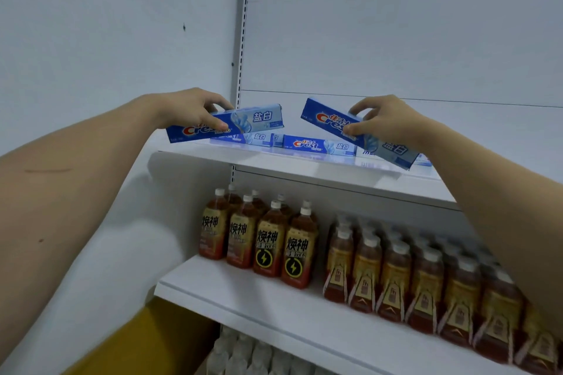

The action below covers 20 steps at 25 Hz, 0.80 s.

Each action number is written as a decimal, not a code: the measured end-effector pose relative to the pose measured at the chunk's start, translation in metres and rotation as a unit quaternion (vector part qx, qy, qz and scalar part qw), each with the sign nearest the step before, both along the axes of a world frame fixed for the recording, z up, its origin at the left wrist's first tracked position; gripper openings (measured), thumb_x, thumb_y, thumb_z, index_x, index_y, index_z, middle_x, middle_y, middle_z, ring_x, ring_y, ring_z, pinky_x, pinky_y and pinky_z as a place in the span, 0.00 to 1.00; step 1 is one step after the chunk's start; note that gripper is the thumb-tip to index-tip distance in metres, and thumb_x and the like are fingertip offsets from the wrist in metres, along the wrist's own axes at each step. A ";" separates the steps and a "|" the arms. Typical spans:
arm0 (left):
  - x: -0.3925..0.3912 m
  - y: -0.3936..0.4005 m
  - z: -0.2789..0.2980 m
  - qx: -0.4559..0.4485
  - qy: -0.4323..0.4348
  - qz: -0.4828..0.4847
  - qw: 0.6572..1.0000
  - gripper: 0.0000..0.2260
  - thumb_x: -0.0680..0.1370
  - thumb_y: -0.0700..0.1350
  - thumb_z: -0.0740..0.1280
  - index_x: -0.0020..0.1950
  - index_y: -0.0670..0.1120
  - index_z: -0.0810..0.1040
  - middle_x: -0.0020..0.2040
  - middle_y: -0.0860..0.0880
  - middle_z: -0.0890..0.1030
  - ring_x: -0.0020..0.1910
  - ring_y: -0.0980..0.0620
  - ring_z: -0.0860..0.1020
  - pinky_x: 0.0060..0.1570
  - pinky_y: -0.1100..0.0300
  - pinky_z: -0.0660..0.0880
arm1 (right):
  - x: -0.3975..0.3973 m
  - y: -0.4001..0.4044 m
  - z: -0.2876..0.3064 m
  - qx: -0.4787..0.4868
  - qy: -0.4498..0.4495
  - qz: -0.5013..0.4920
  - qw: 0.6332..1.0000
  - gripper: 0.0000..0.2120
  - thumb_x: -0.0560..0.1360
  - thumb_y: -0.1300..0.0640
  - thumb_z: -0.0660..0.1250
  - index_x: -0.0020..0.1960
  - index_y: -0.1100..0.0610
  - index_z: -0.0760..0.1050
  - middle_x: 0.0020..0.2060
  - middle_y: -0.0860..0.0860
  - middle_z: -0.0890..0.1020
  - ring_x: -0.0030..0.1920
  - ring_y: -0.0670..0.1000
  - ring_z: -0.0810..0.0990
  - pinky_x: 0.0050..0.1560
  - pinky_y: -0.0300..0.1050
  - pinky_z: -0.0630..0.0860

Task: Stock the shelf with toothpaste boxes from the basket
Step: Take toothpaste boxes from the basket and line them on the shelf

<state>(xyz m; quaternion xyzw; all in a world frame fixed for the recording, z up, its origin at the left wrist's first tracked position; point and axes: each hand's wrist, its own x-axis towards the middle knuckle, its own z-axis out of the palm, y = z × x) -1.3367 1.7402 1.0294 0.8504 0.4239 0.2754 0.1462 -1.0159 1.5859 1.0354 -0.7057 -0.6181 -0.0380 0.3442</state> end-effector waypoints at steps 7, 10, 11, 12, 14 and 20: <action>0.025 0.132 0.007 0.007 0.053 -0.032 0.998 0.17 0.77 0.46 0.71 0.64 0.54 0.74 0.56 0.50 0.79 0.44 0.50 0.80 0.37 0.58 0.75 | 0.011 0.131 0.005 -0.053 -0.061 -0.038 0.996 0.20 0.71 0.48 0.74 0.61 0.50 0.76 0.52 0.52 0.82 0.42 0.51 0.81 0.41 0.44 0.75; 0.039 0.179 0.010 -0.002 0.114 -0.046 0.992 0.16 0.77 0.46 0.72 0.63 0.55 0.74 0.57 0.50 0.79 0.43 0.49 0.80 0.39 0.56 0.78 | 0.018 0.175 0.008 -0.115 -0.112 -0.077 0.984 0.20 0.70 0.46 0.75 0.59 0.48 0.77 0.53 0.51 0.82 0.46 0.53 0.83 0.47 0.48 0.81; 0.043 0.193 0.010 0.000 0.134 -0.047 0.990 0.17 0.77 0.46 0.71 0.64 0.55 0.74 0.57 0.49 0.79 0.44 0.49 0.80 0.42 0.55 0.78 | 0.020 0.187 0.008 -0.135 -0.131 -0.086 0.978 0.19 0.70 0.46 0.75 0.59 0.49 0.77 0.52 0.51 0.82 0.46 0.54 0.83 0.49 0.50 0.82; 0.047 0.207 0.010 0.002 0.148 -0.047 0.988 0.17 0.77 0.46 0.71 0.64 0.55 0.74 0.58 0.49 0.79 0.45 0.49 0.80 0.44 0.55 0.78 | 0.022 0.198 0.008 -0.151 -0.145 -0.092 0.973 0.19 0.70 0.46 0.75 0.58 0.49 0.78 0.52 0.51 0.82 0.46 0.54 0.84 0.50 0.52 0.82; 0.054 0.229 0.008 -0.003 0.166 -0.052 0.985 0.17 0.77 0.46 0.71 0.64 0.56 0.73 0.59 0.49 0.79 0.49 0.49 0.80 0.46 0.57 0.77 | 0.025 0.213 0.007 -0.179 -0.172 -0.100 0.964 0.17 0.70 0.46 0.75 0.56 0.48 0.78 0.51 0.51 0.82 0.47 0.55 0.83 0.51 0.54 0.82; 0.067 0.263 0.004 -0.056 0.189 -0.063 0.978 0.19 0.76 0.46 0.72 0.66 0.57 0.74 0.63 0.50 0.77 0.58 0.45 0.78 0.61 0.49 0.76 | 0.028 0.240 0.004 -0.237 -0.203 -0.103 0.945 0.19 0.72 0.44 0.73 0.60 0.46 0.76 0.54 0.49 0.80 0.53 0.55 0.82 0.56 0.55 0.80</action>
